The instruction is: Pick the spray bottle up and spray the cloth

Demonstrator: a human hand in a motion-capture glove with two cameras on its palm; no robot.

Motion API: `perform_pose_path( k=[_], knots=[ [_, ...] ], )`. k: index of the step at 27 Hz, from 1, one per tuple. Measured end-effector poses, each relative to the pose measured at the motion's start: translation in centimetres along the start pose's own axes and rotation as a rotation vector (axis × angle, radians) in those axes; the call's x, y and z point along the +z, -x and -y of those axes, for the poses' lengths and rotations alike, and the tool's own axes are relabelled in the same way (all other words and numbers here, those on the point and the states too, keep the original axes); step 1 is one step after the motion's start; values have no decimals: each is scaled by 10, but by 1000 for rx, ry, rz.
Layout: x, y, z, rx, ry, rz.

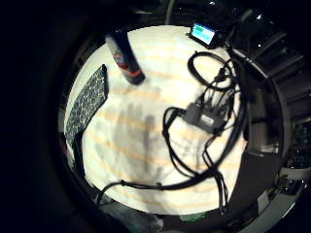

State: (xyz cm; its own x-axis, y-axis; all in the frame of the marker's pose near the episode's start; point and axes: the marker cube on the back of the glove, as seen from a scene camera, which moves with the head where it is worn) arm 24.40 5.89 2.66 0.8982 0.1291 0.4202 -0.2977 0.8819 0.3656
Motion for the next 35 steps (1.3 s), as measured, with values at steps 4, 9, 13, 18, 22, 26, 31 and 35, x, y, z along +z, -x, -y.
perform_pose_path(
  k=[4, 9, 13, 18, 22, 26, 31, 35],
  knots=[
    [5, -12, 26, 31, -7, 181],
    [16, -22, 51, 67, -2, 339],
    [25, -25, 63, 94, 15, 379],
    [32, -25, 71, 114, 54, 347],
    [32, -26, 81, 130, 73, 337],
    [34, -26, 86, 138, 76, 401],
    [39, -30, 89, 142, 55, 491],
    [41, -34, 92, 139, 29, 560]
  ],
)
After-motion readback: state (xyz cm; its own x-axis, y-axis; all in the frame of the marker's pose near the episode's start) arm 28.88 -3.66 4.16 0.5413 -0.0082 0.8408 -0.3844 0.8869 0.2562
